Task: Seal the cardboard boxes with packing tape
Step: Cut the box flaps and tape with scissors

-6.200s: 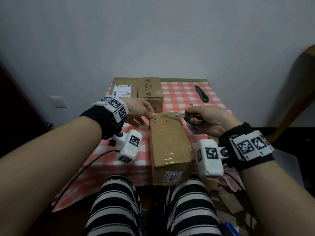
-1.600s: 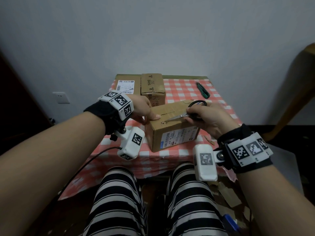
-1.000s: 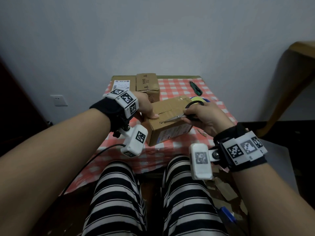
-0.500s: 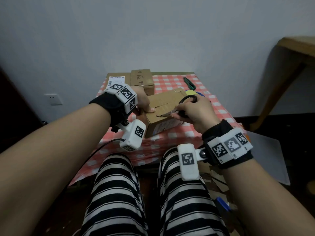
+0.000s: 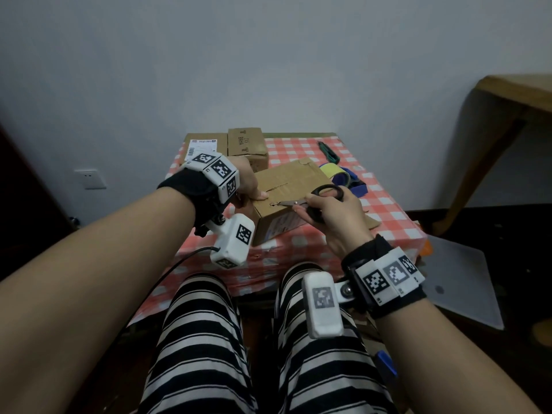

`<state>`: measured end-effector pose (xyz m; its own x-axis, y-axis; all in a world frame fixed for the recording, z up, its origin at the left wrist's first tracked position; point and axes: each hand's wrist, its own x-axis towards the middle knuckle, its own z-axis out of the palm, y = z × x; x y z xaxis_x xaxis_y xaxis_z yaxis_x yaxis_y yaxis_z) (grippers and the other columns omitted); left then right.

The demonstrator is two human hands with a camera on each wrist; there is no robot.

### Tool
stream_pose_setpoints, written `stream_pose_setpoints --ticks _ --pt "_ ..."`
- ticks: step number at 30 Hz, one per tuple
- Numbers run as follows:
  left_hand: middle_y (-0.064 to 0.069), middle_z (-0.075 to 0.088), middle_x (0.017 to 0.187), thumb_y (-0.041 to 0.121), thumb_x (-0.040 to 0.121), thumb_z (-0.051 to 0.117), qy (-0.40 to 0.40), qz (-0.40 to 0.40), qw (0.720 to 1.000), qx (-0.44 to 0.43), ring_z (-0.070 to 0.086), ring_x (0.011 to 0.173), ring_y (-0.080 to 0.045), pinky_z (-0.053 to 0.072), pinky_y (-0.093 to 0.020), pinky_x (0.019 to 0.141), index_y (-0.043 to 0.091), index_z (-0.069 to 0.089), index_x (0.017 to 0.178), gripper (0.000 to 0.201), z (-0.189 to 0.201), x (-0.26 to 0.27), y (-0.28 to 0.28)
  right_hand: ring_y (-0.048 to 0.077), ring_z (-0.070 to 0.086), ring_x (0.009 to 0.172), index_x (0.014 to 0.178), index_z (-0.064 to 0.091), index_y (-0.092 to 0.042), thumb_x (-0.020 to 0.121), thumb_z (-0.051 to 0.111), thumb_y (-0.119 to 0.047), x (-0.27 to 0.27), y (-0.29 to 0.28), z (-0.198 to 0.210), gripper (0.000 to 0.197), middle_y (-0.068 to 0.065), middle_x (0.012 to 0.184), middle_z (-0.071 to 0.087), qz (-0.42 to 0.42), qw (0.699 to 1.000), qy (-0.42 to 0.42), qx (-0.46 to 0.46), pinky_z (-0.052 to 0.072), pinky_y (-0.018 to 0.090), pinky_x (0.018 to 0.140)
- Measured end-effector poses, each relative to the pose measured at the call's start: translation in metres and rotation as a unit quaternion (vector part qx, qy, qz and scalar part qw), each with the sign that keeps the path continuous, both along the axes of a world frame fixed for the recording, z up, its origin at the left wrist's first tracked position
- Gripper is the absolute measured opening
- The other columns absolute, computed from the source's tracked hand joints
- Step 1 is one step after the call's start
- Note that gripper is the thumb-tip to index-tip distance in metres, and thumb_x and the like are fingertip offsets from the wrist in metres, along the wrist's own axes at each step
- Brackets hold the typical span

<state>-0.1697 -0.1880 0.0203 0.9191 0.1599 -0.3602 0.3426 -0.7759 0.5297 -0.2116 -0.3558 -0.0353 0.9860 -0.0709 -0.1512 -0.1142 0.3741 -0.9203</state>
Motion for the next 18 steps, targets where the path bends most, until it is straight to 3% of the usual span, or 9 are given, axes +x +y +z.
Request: stream_pose_setpoints --ticks 6,12,18 --pt "-0.020 0.070 0.105 0.022 0.084 0.074 -0.001 -0.006 1.000 0.004 0.069 0.093 -0.029 0.055 -0.040 0.090 -0.007 0.062 0.102 0.037 0.001 0.001 0.003 0.032 0.070 0.082 0.099 0.049 -0.005 0.090 0.056 0.012 0.013 -0.007 -0.008 0.020 0.017 0.093 0.056 0.049 0.996 0.030 0.070 0.060 0.030 0.063" --pt "-0.020 0.069 0.104 0.024 0.082 0.075 0.006 0.004 1.000 0.005 0.071 0.093 -0.031 0.055 -0.040 0.090 -0.006 0.058 0.111 0.045 0.005 -0.001 0.001 0.025 0.070 0.075 0.103 0.052 0.003 0.093 0.051 0.012 0.025 -0.009 -0.007 0.013 0.012 0.103 0.058 0.079 0.992 0.069 0.067 0.058 0.025 0.056" --pt "-0.017 0.068 0.108 0.026 0.085 0.071 0.009 0.000 1.000 0.025 0.070 0.094 -0.028 0.054 -0.037 0.092 -0.004 0.055 0.117 0.046 0.008 -0.002 0.001 0.020 0.072 0.059 0.086 0.053 -0.001 0.091 0.052 0.012 0.037 -0.014 0.000 0.013 0.012 0.083 0.057 0.113 0.992 0.051 0.010 0.061 0.027 0.064"
